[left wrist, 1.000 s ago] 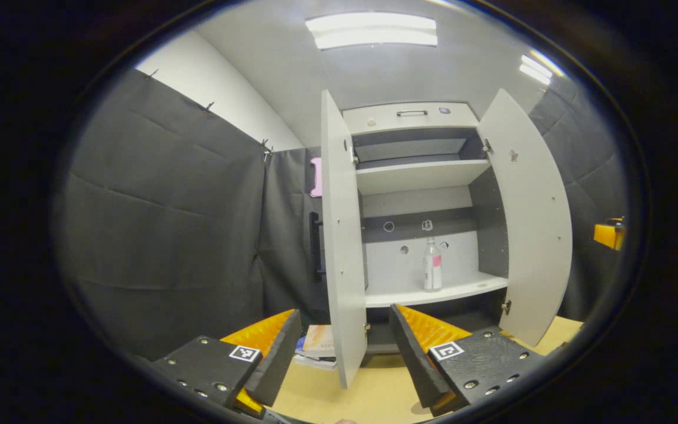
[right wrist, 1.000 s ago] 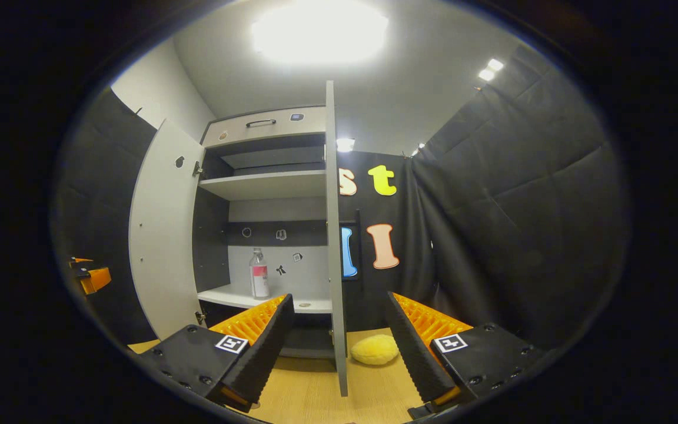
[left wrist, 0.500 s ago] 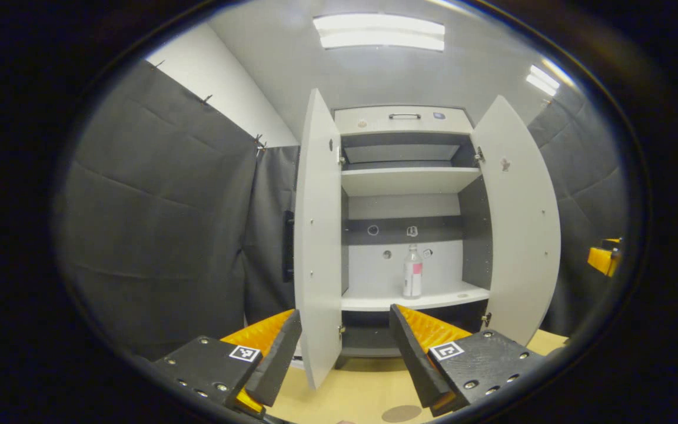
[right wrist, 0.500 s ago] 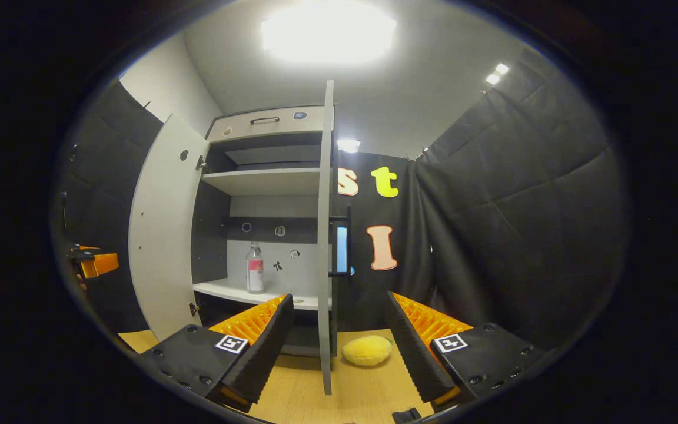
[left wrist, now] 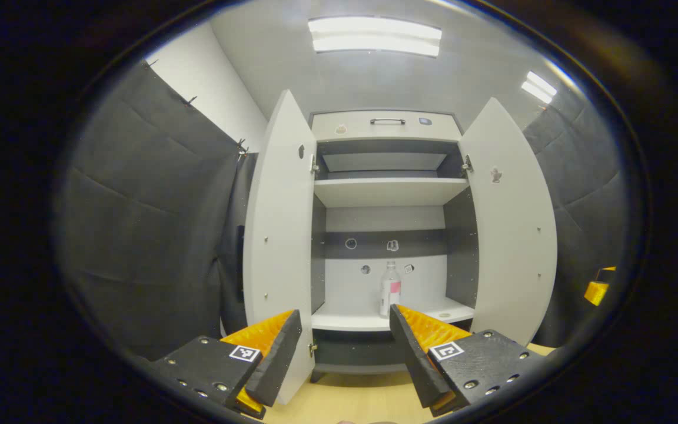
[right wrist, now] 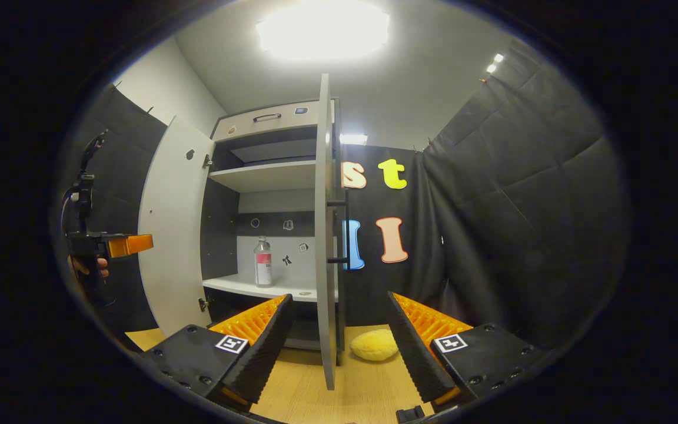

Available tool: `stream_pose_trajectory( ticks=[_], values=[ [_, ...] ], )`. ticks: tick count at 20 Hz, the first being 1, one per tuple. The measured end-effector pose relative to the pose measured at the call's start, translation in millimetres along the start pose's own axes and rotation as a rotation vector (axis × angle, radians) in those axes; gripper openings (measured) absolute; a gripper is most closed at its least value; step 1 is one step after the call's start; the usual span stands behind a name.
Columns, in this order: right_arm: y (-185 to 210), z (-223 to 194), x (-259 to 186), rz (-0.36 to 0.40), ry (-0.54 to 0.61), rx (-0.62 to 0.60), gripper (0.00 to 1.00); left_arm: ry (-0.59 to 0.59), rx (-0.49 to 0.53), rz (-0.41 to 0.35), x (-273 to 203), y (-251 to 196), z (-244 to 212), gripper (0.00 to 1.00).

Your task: Grasp the bottle in the cabinet with the left hand and place it on the coaster, then close the right door with the right hand and the left door with the left hand.

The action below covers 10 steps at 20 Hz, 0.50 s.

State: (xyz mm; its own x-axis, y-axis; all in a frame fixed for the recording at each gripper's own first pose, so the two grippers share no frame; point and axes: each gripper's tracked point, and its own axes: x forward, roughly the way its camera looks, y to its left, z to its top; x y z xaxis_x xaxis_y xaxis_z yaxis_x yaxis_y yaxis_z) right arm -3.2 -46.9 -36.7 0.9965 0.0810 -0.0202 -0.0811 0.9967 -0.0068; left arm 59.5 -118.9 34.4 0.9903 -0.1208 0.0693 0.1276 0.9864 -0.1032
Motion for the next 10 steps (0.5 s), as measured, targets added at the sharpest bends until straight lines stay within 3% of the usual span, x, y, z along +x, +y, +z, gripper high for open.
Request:
stream_pose_trajectory(
  ticks=[2, 3, 10],
  values=[
    [-7.6, -1.9, 2.2, -0.019, 0.005, 0.003, 0.99, -0.015, 0.003, -0.022, 15.9, -11.4, 2.9, 0.88],
    [-12.4, -2.7, 2.7, -0.034, 0.004, 0.004, 0.99, -0.022, -0.001, -0.038, 23.7, -18.9, 4.6, 0.96],
    [-32.7, 1.4, 15.4, -0.124, -0.003, 0.003, 0.96, -0.021, -0.029, -0.143, 91.7, -61.5, -8.7, 0.96]
  ],
)
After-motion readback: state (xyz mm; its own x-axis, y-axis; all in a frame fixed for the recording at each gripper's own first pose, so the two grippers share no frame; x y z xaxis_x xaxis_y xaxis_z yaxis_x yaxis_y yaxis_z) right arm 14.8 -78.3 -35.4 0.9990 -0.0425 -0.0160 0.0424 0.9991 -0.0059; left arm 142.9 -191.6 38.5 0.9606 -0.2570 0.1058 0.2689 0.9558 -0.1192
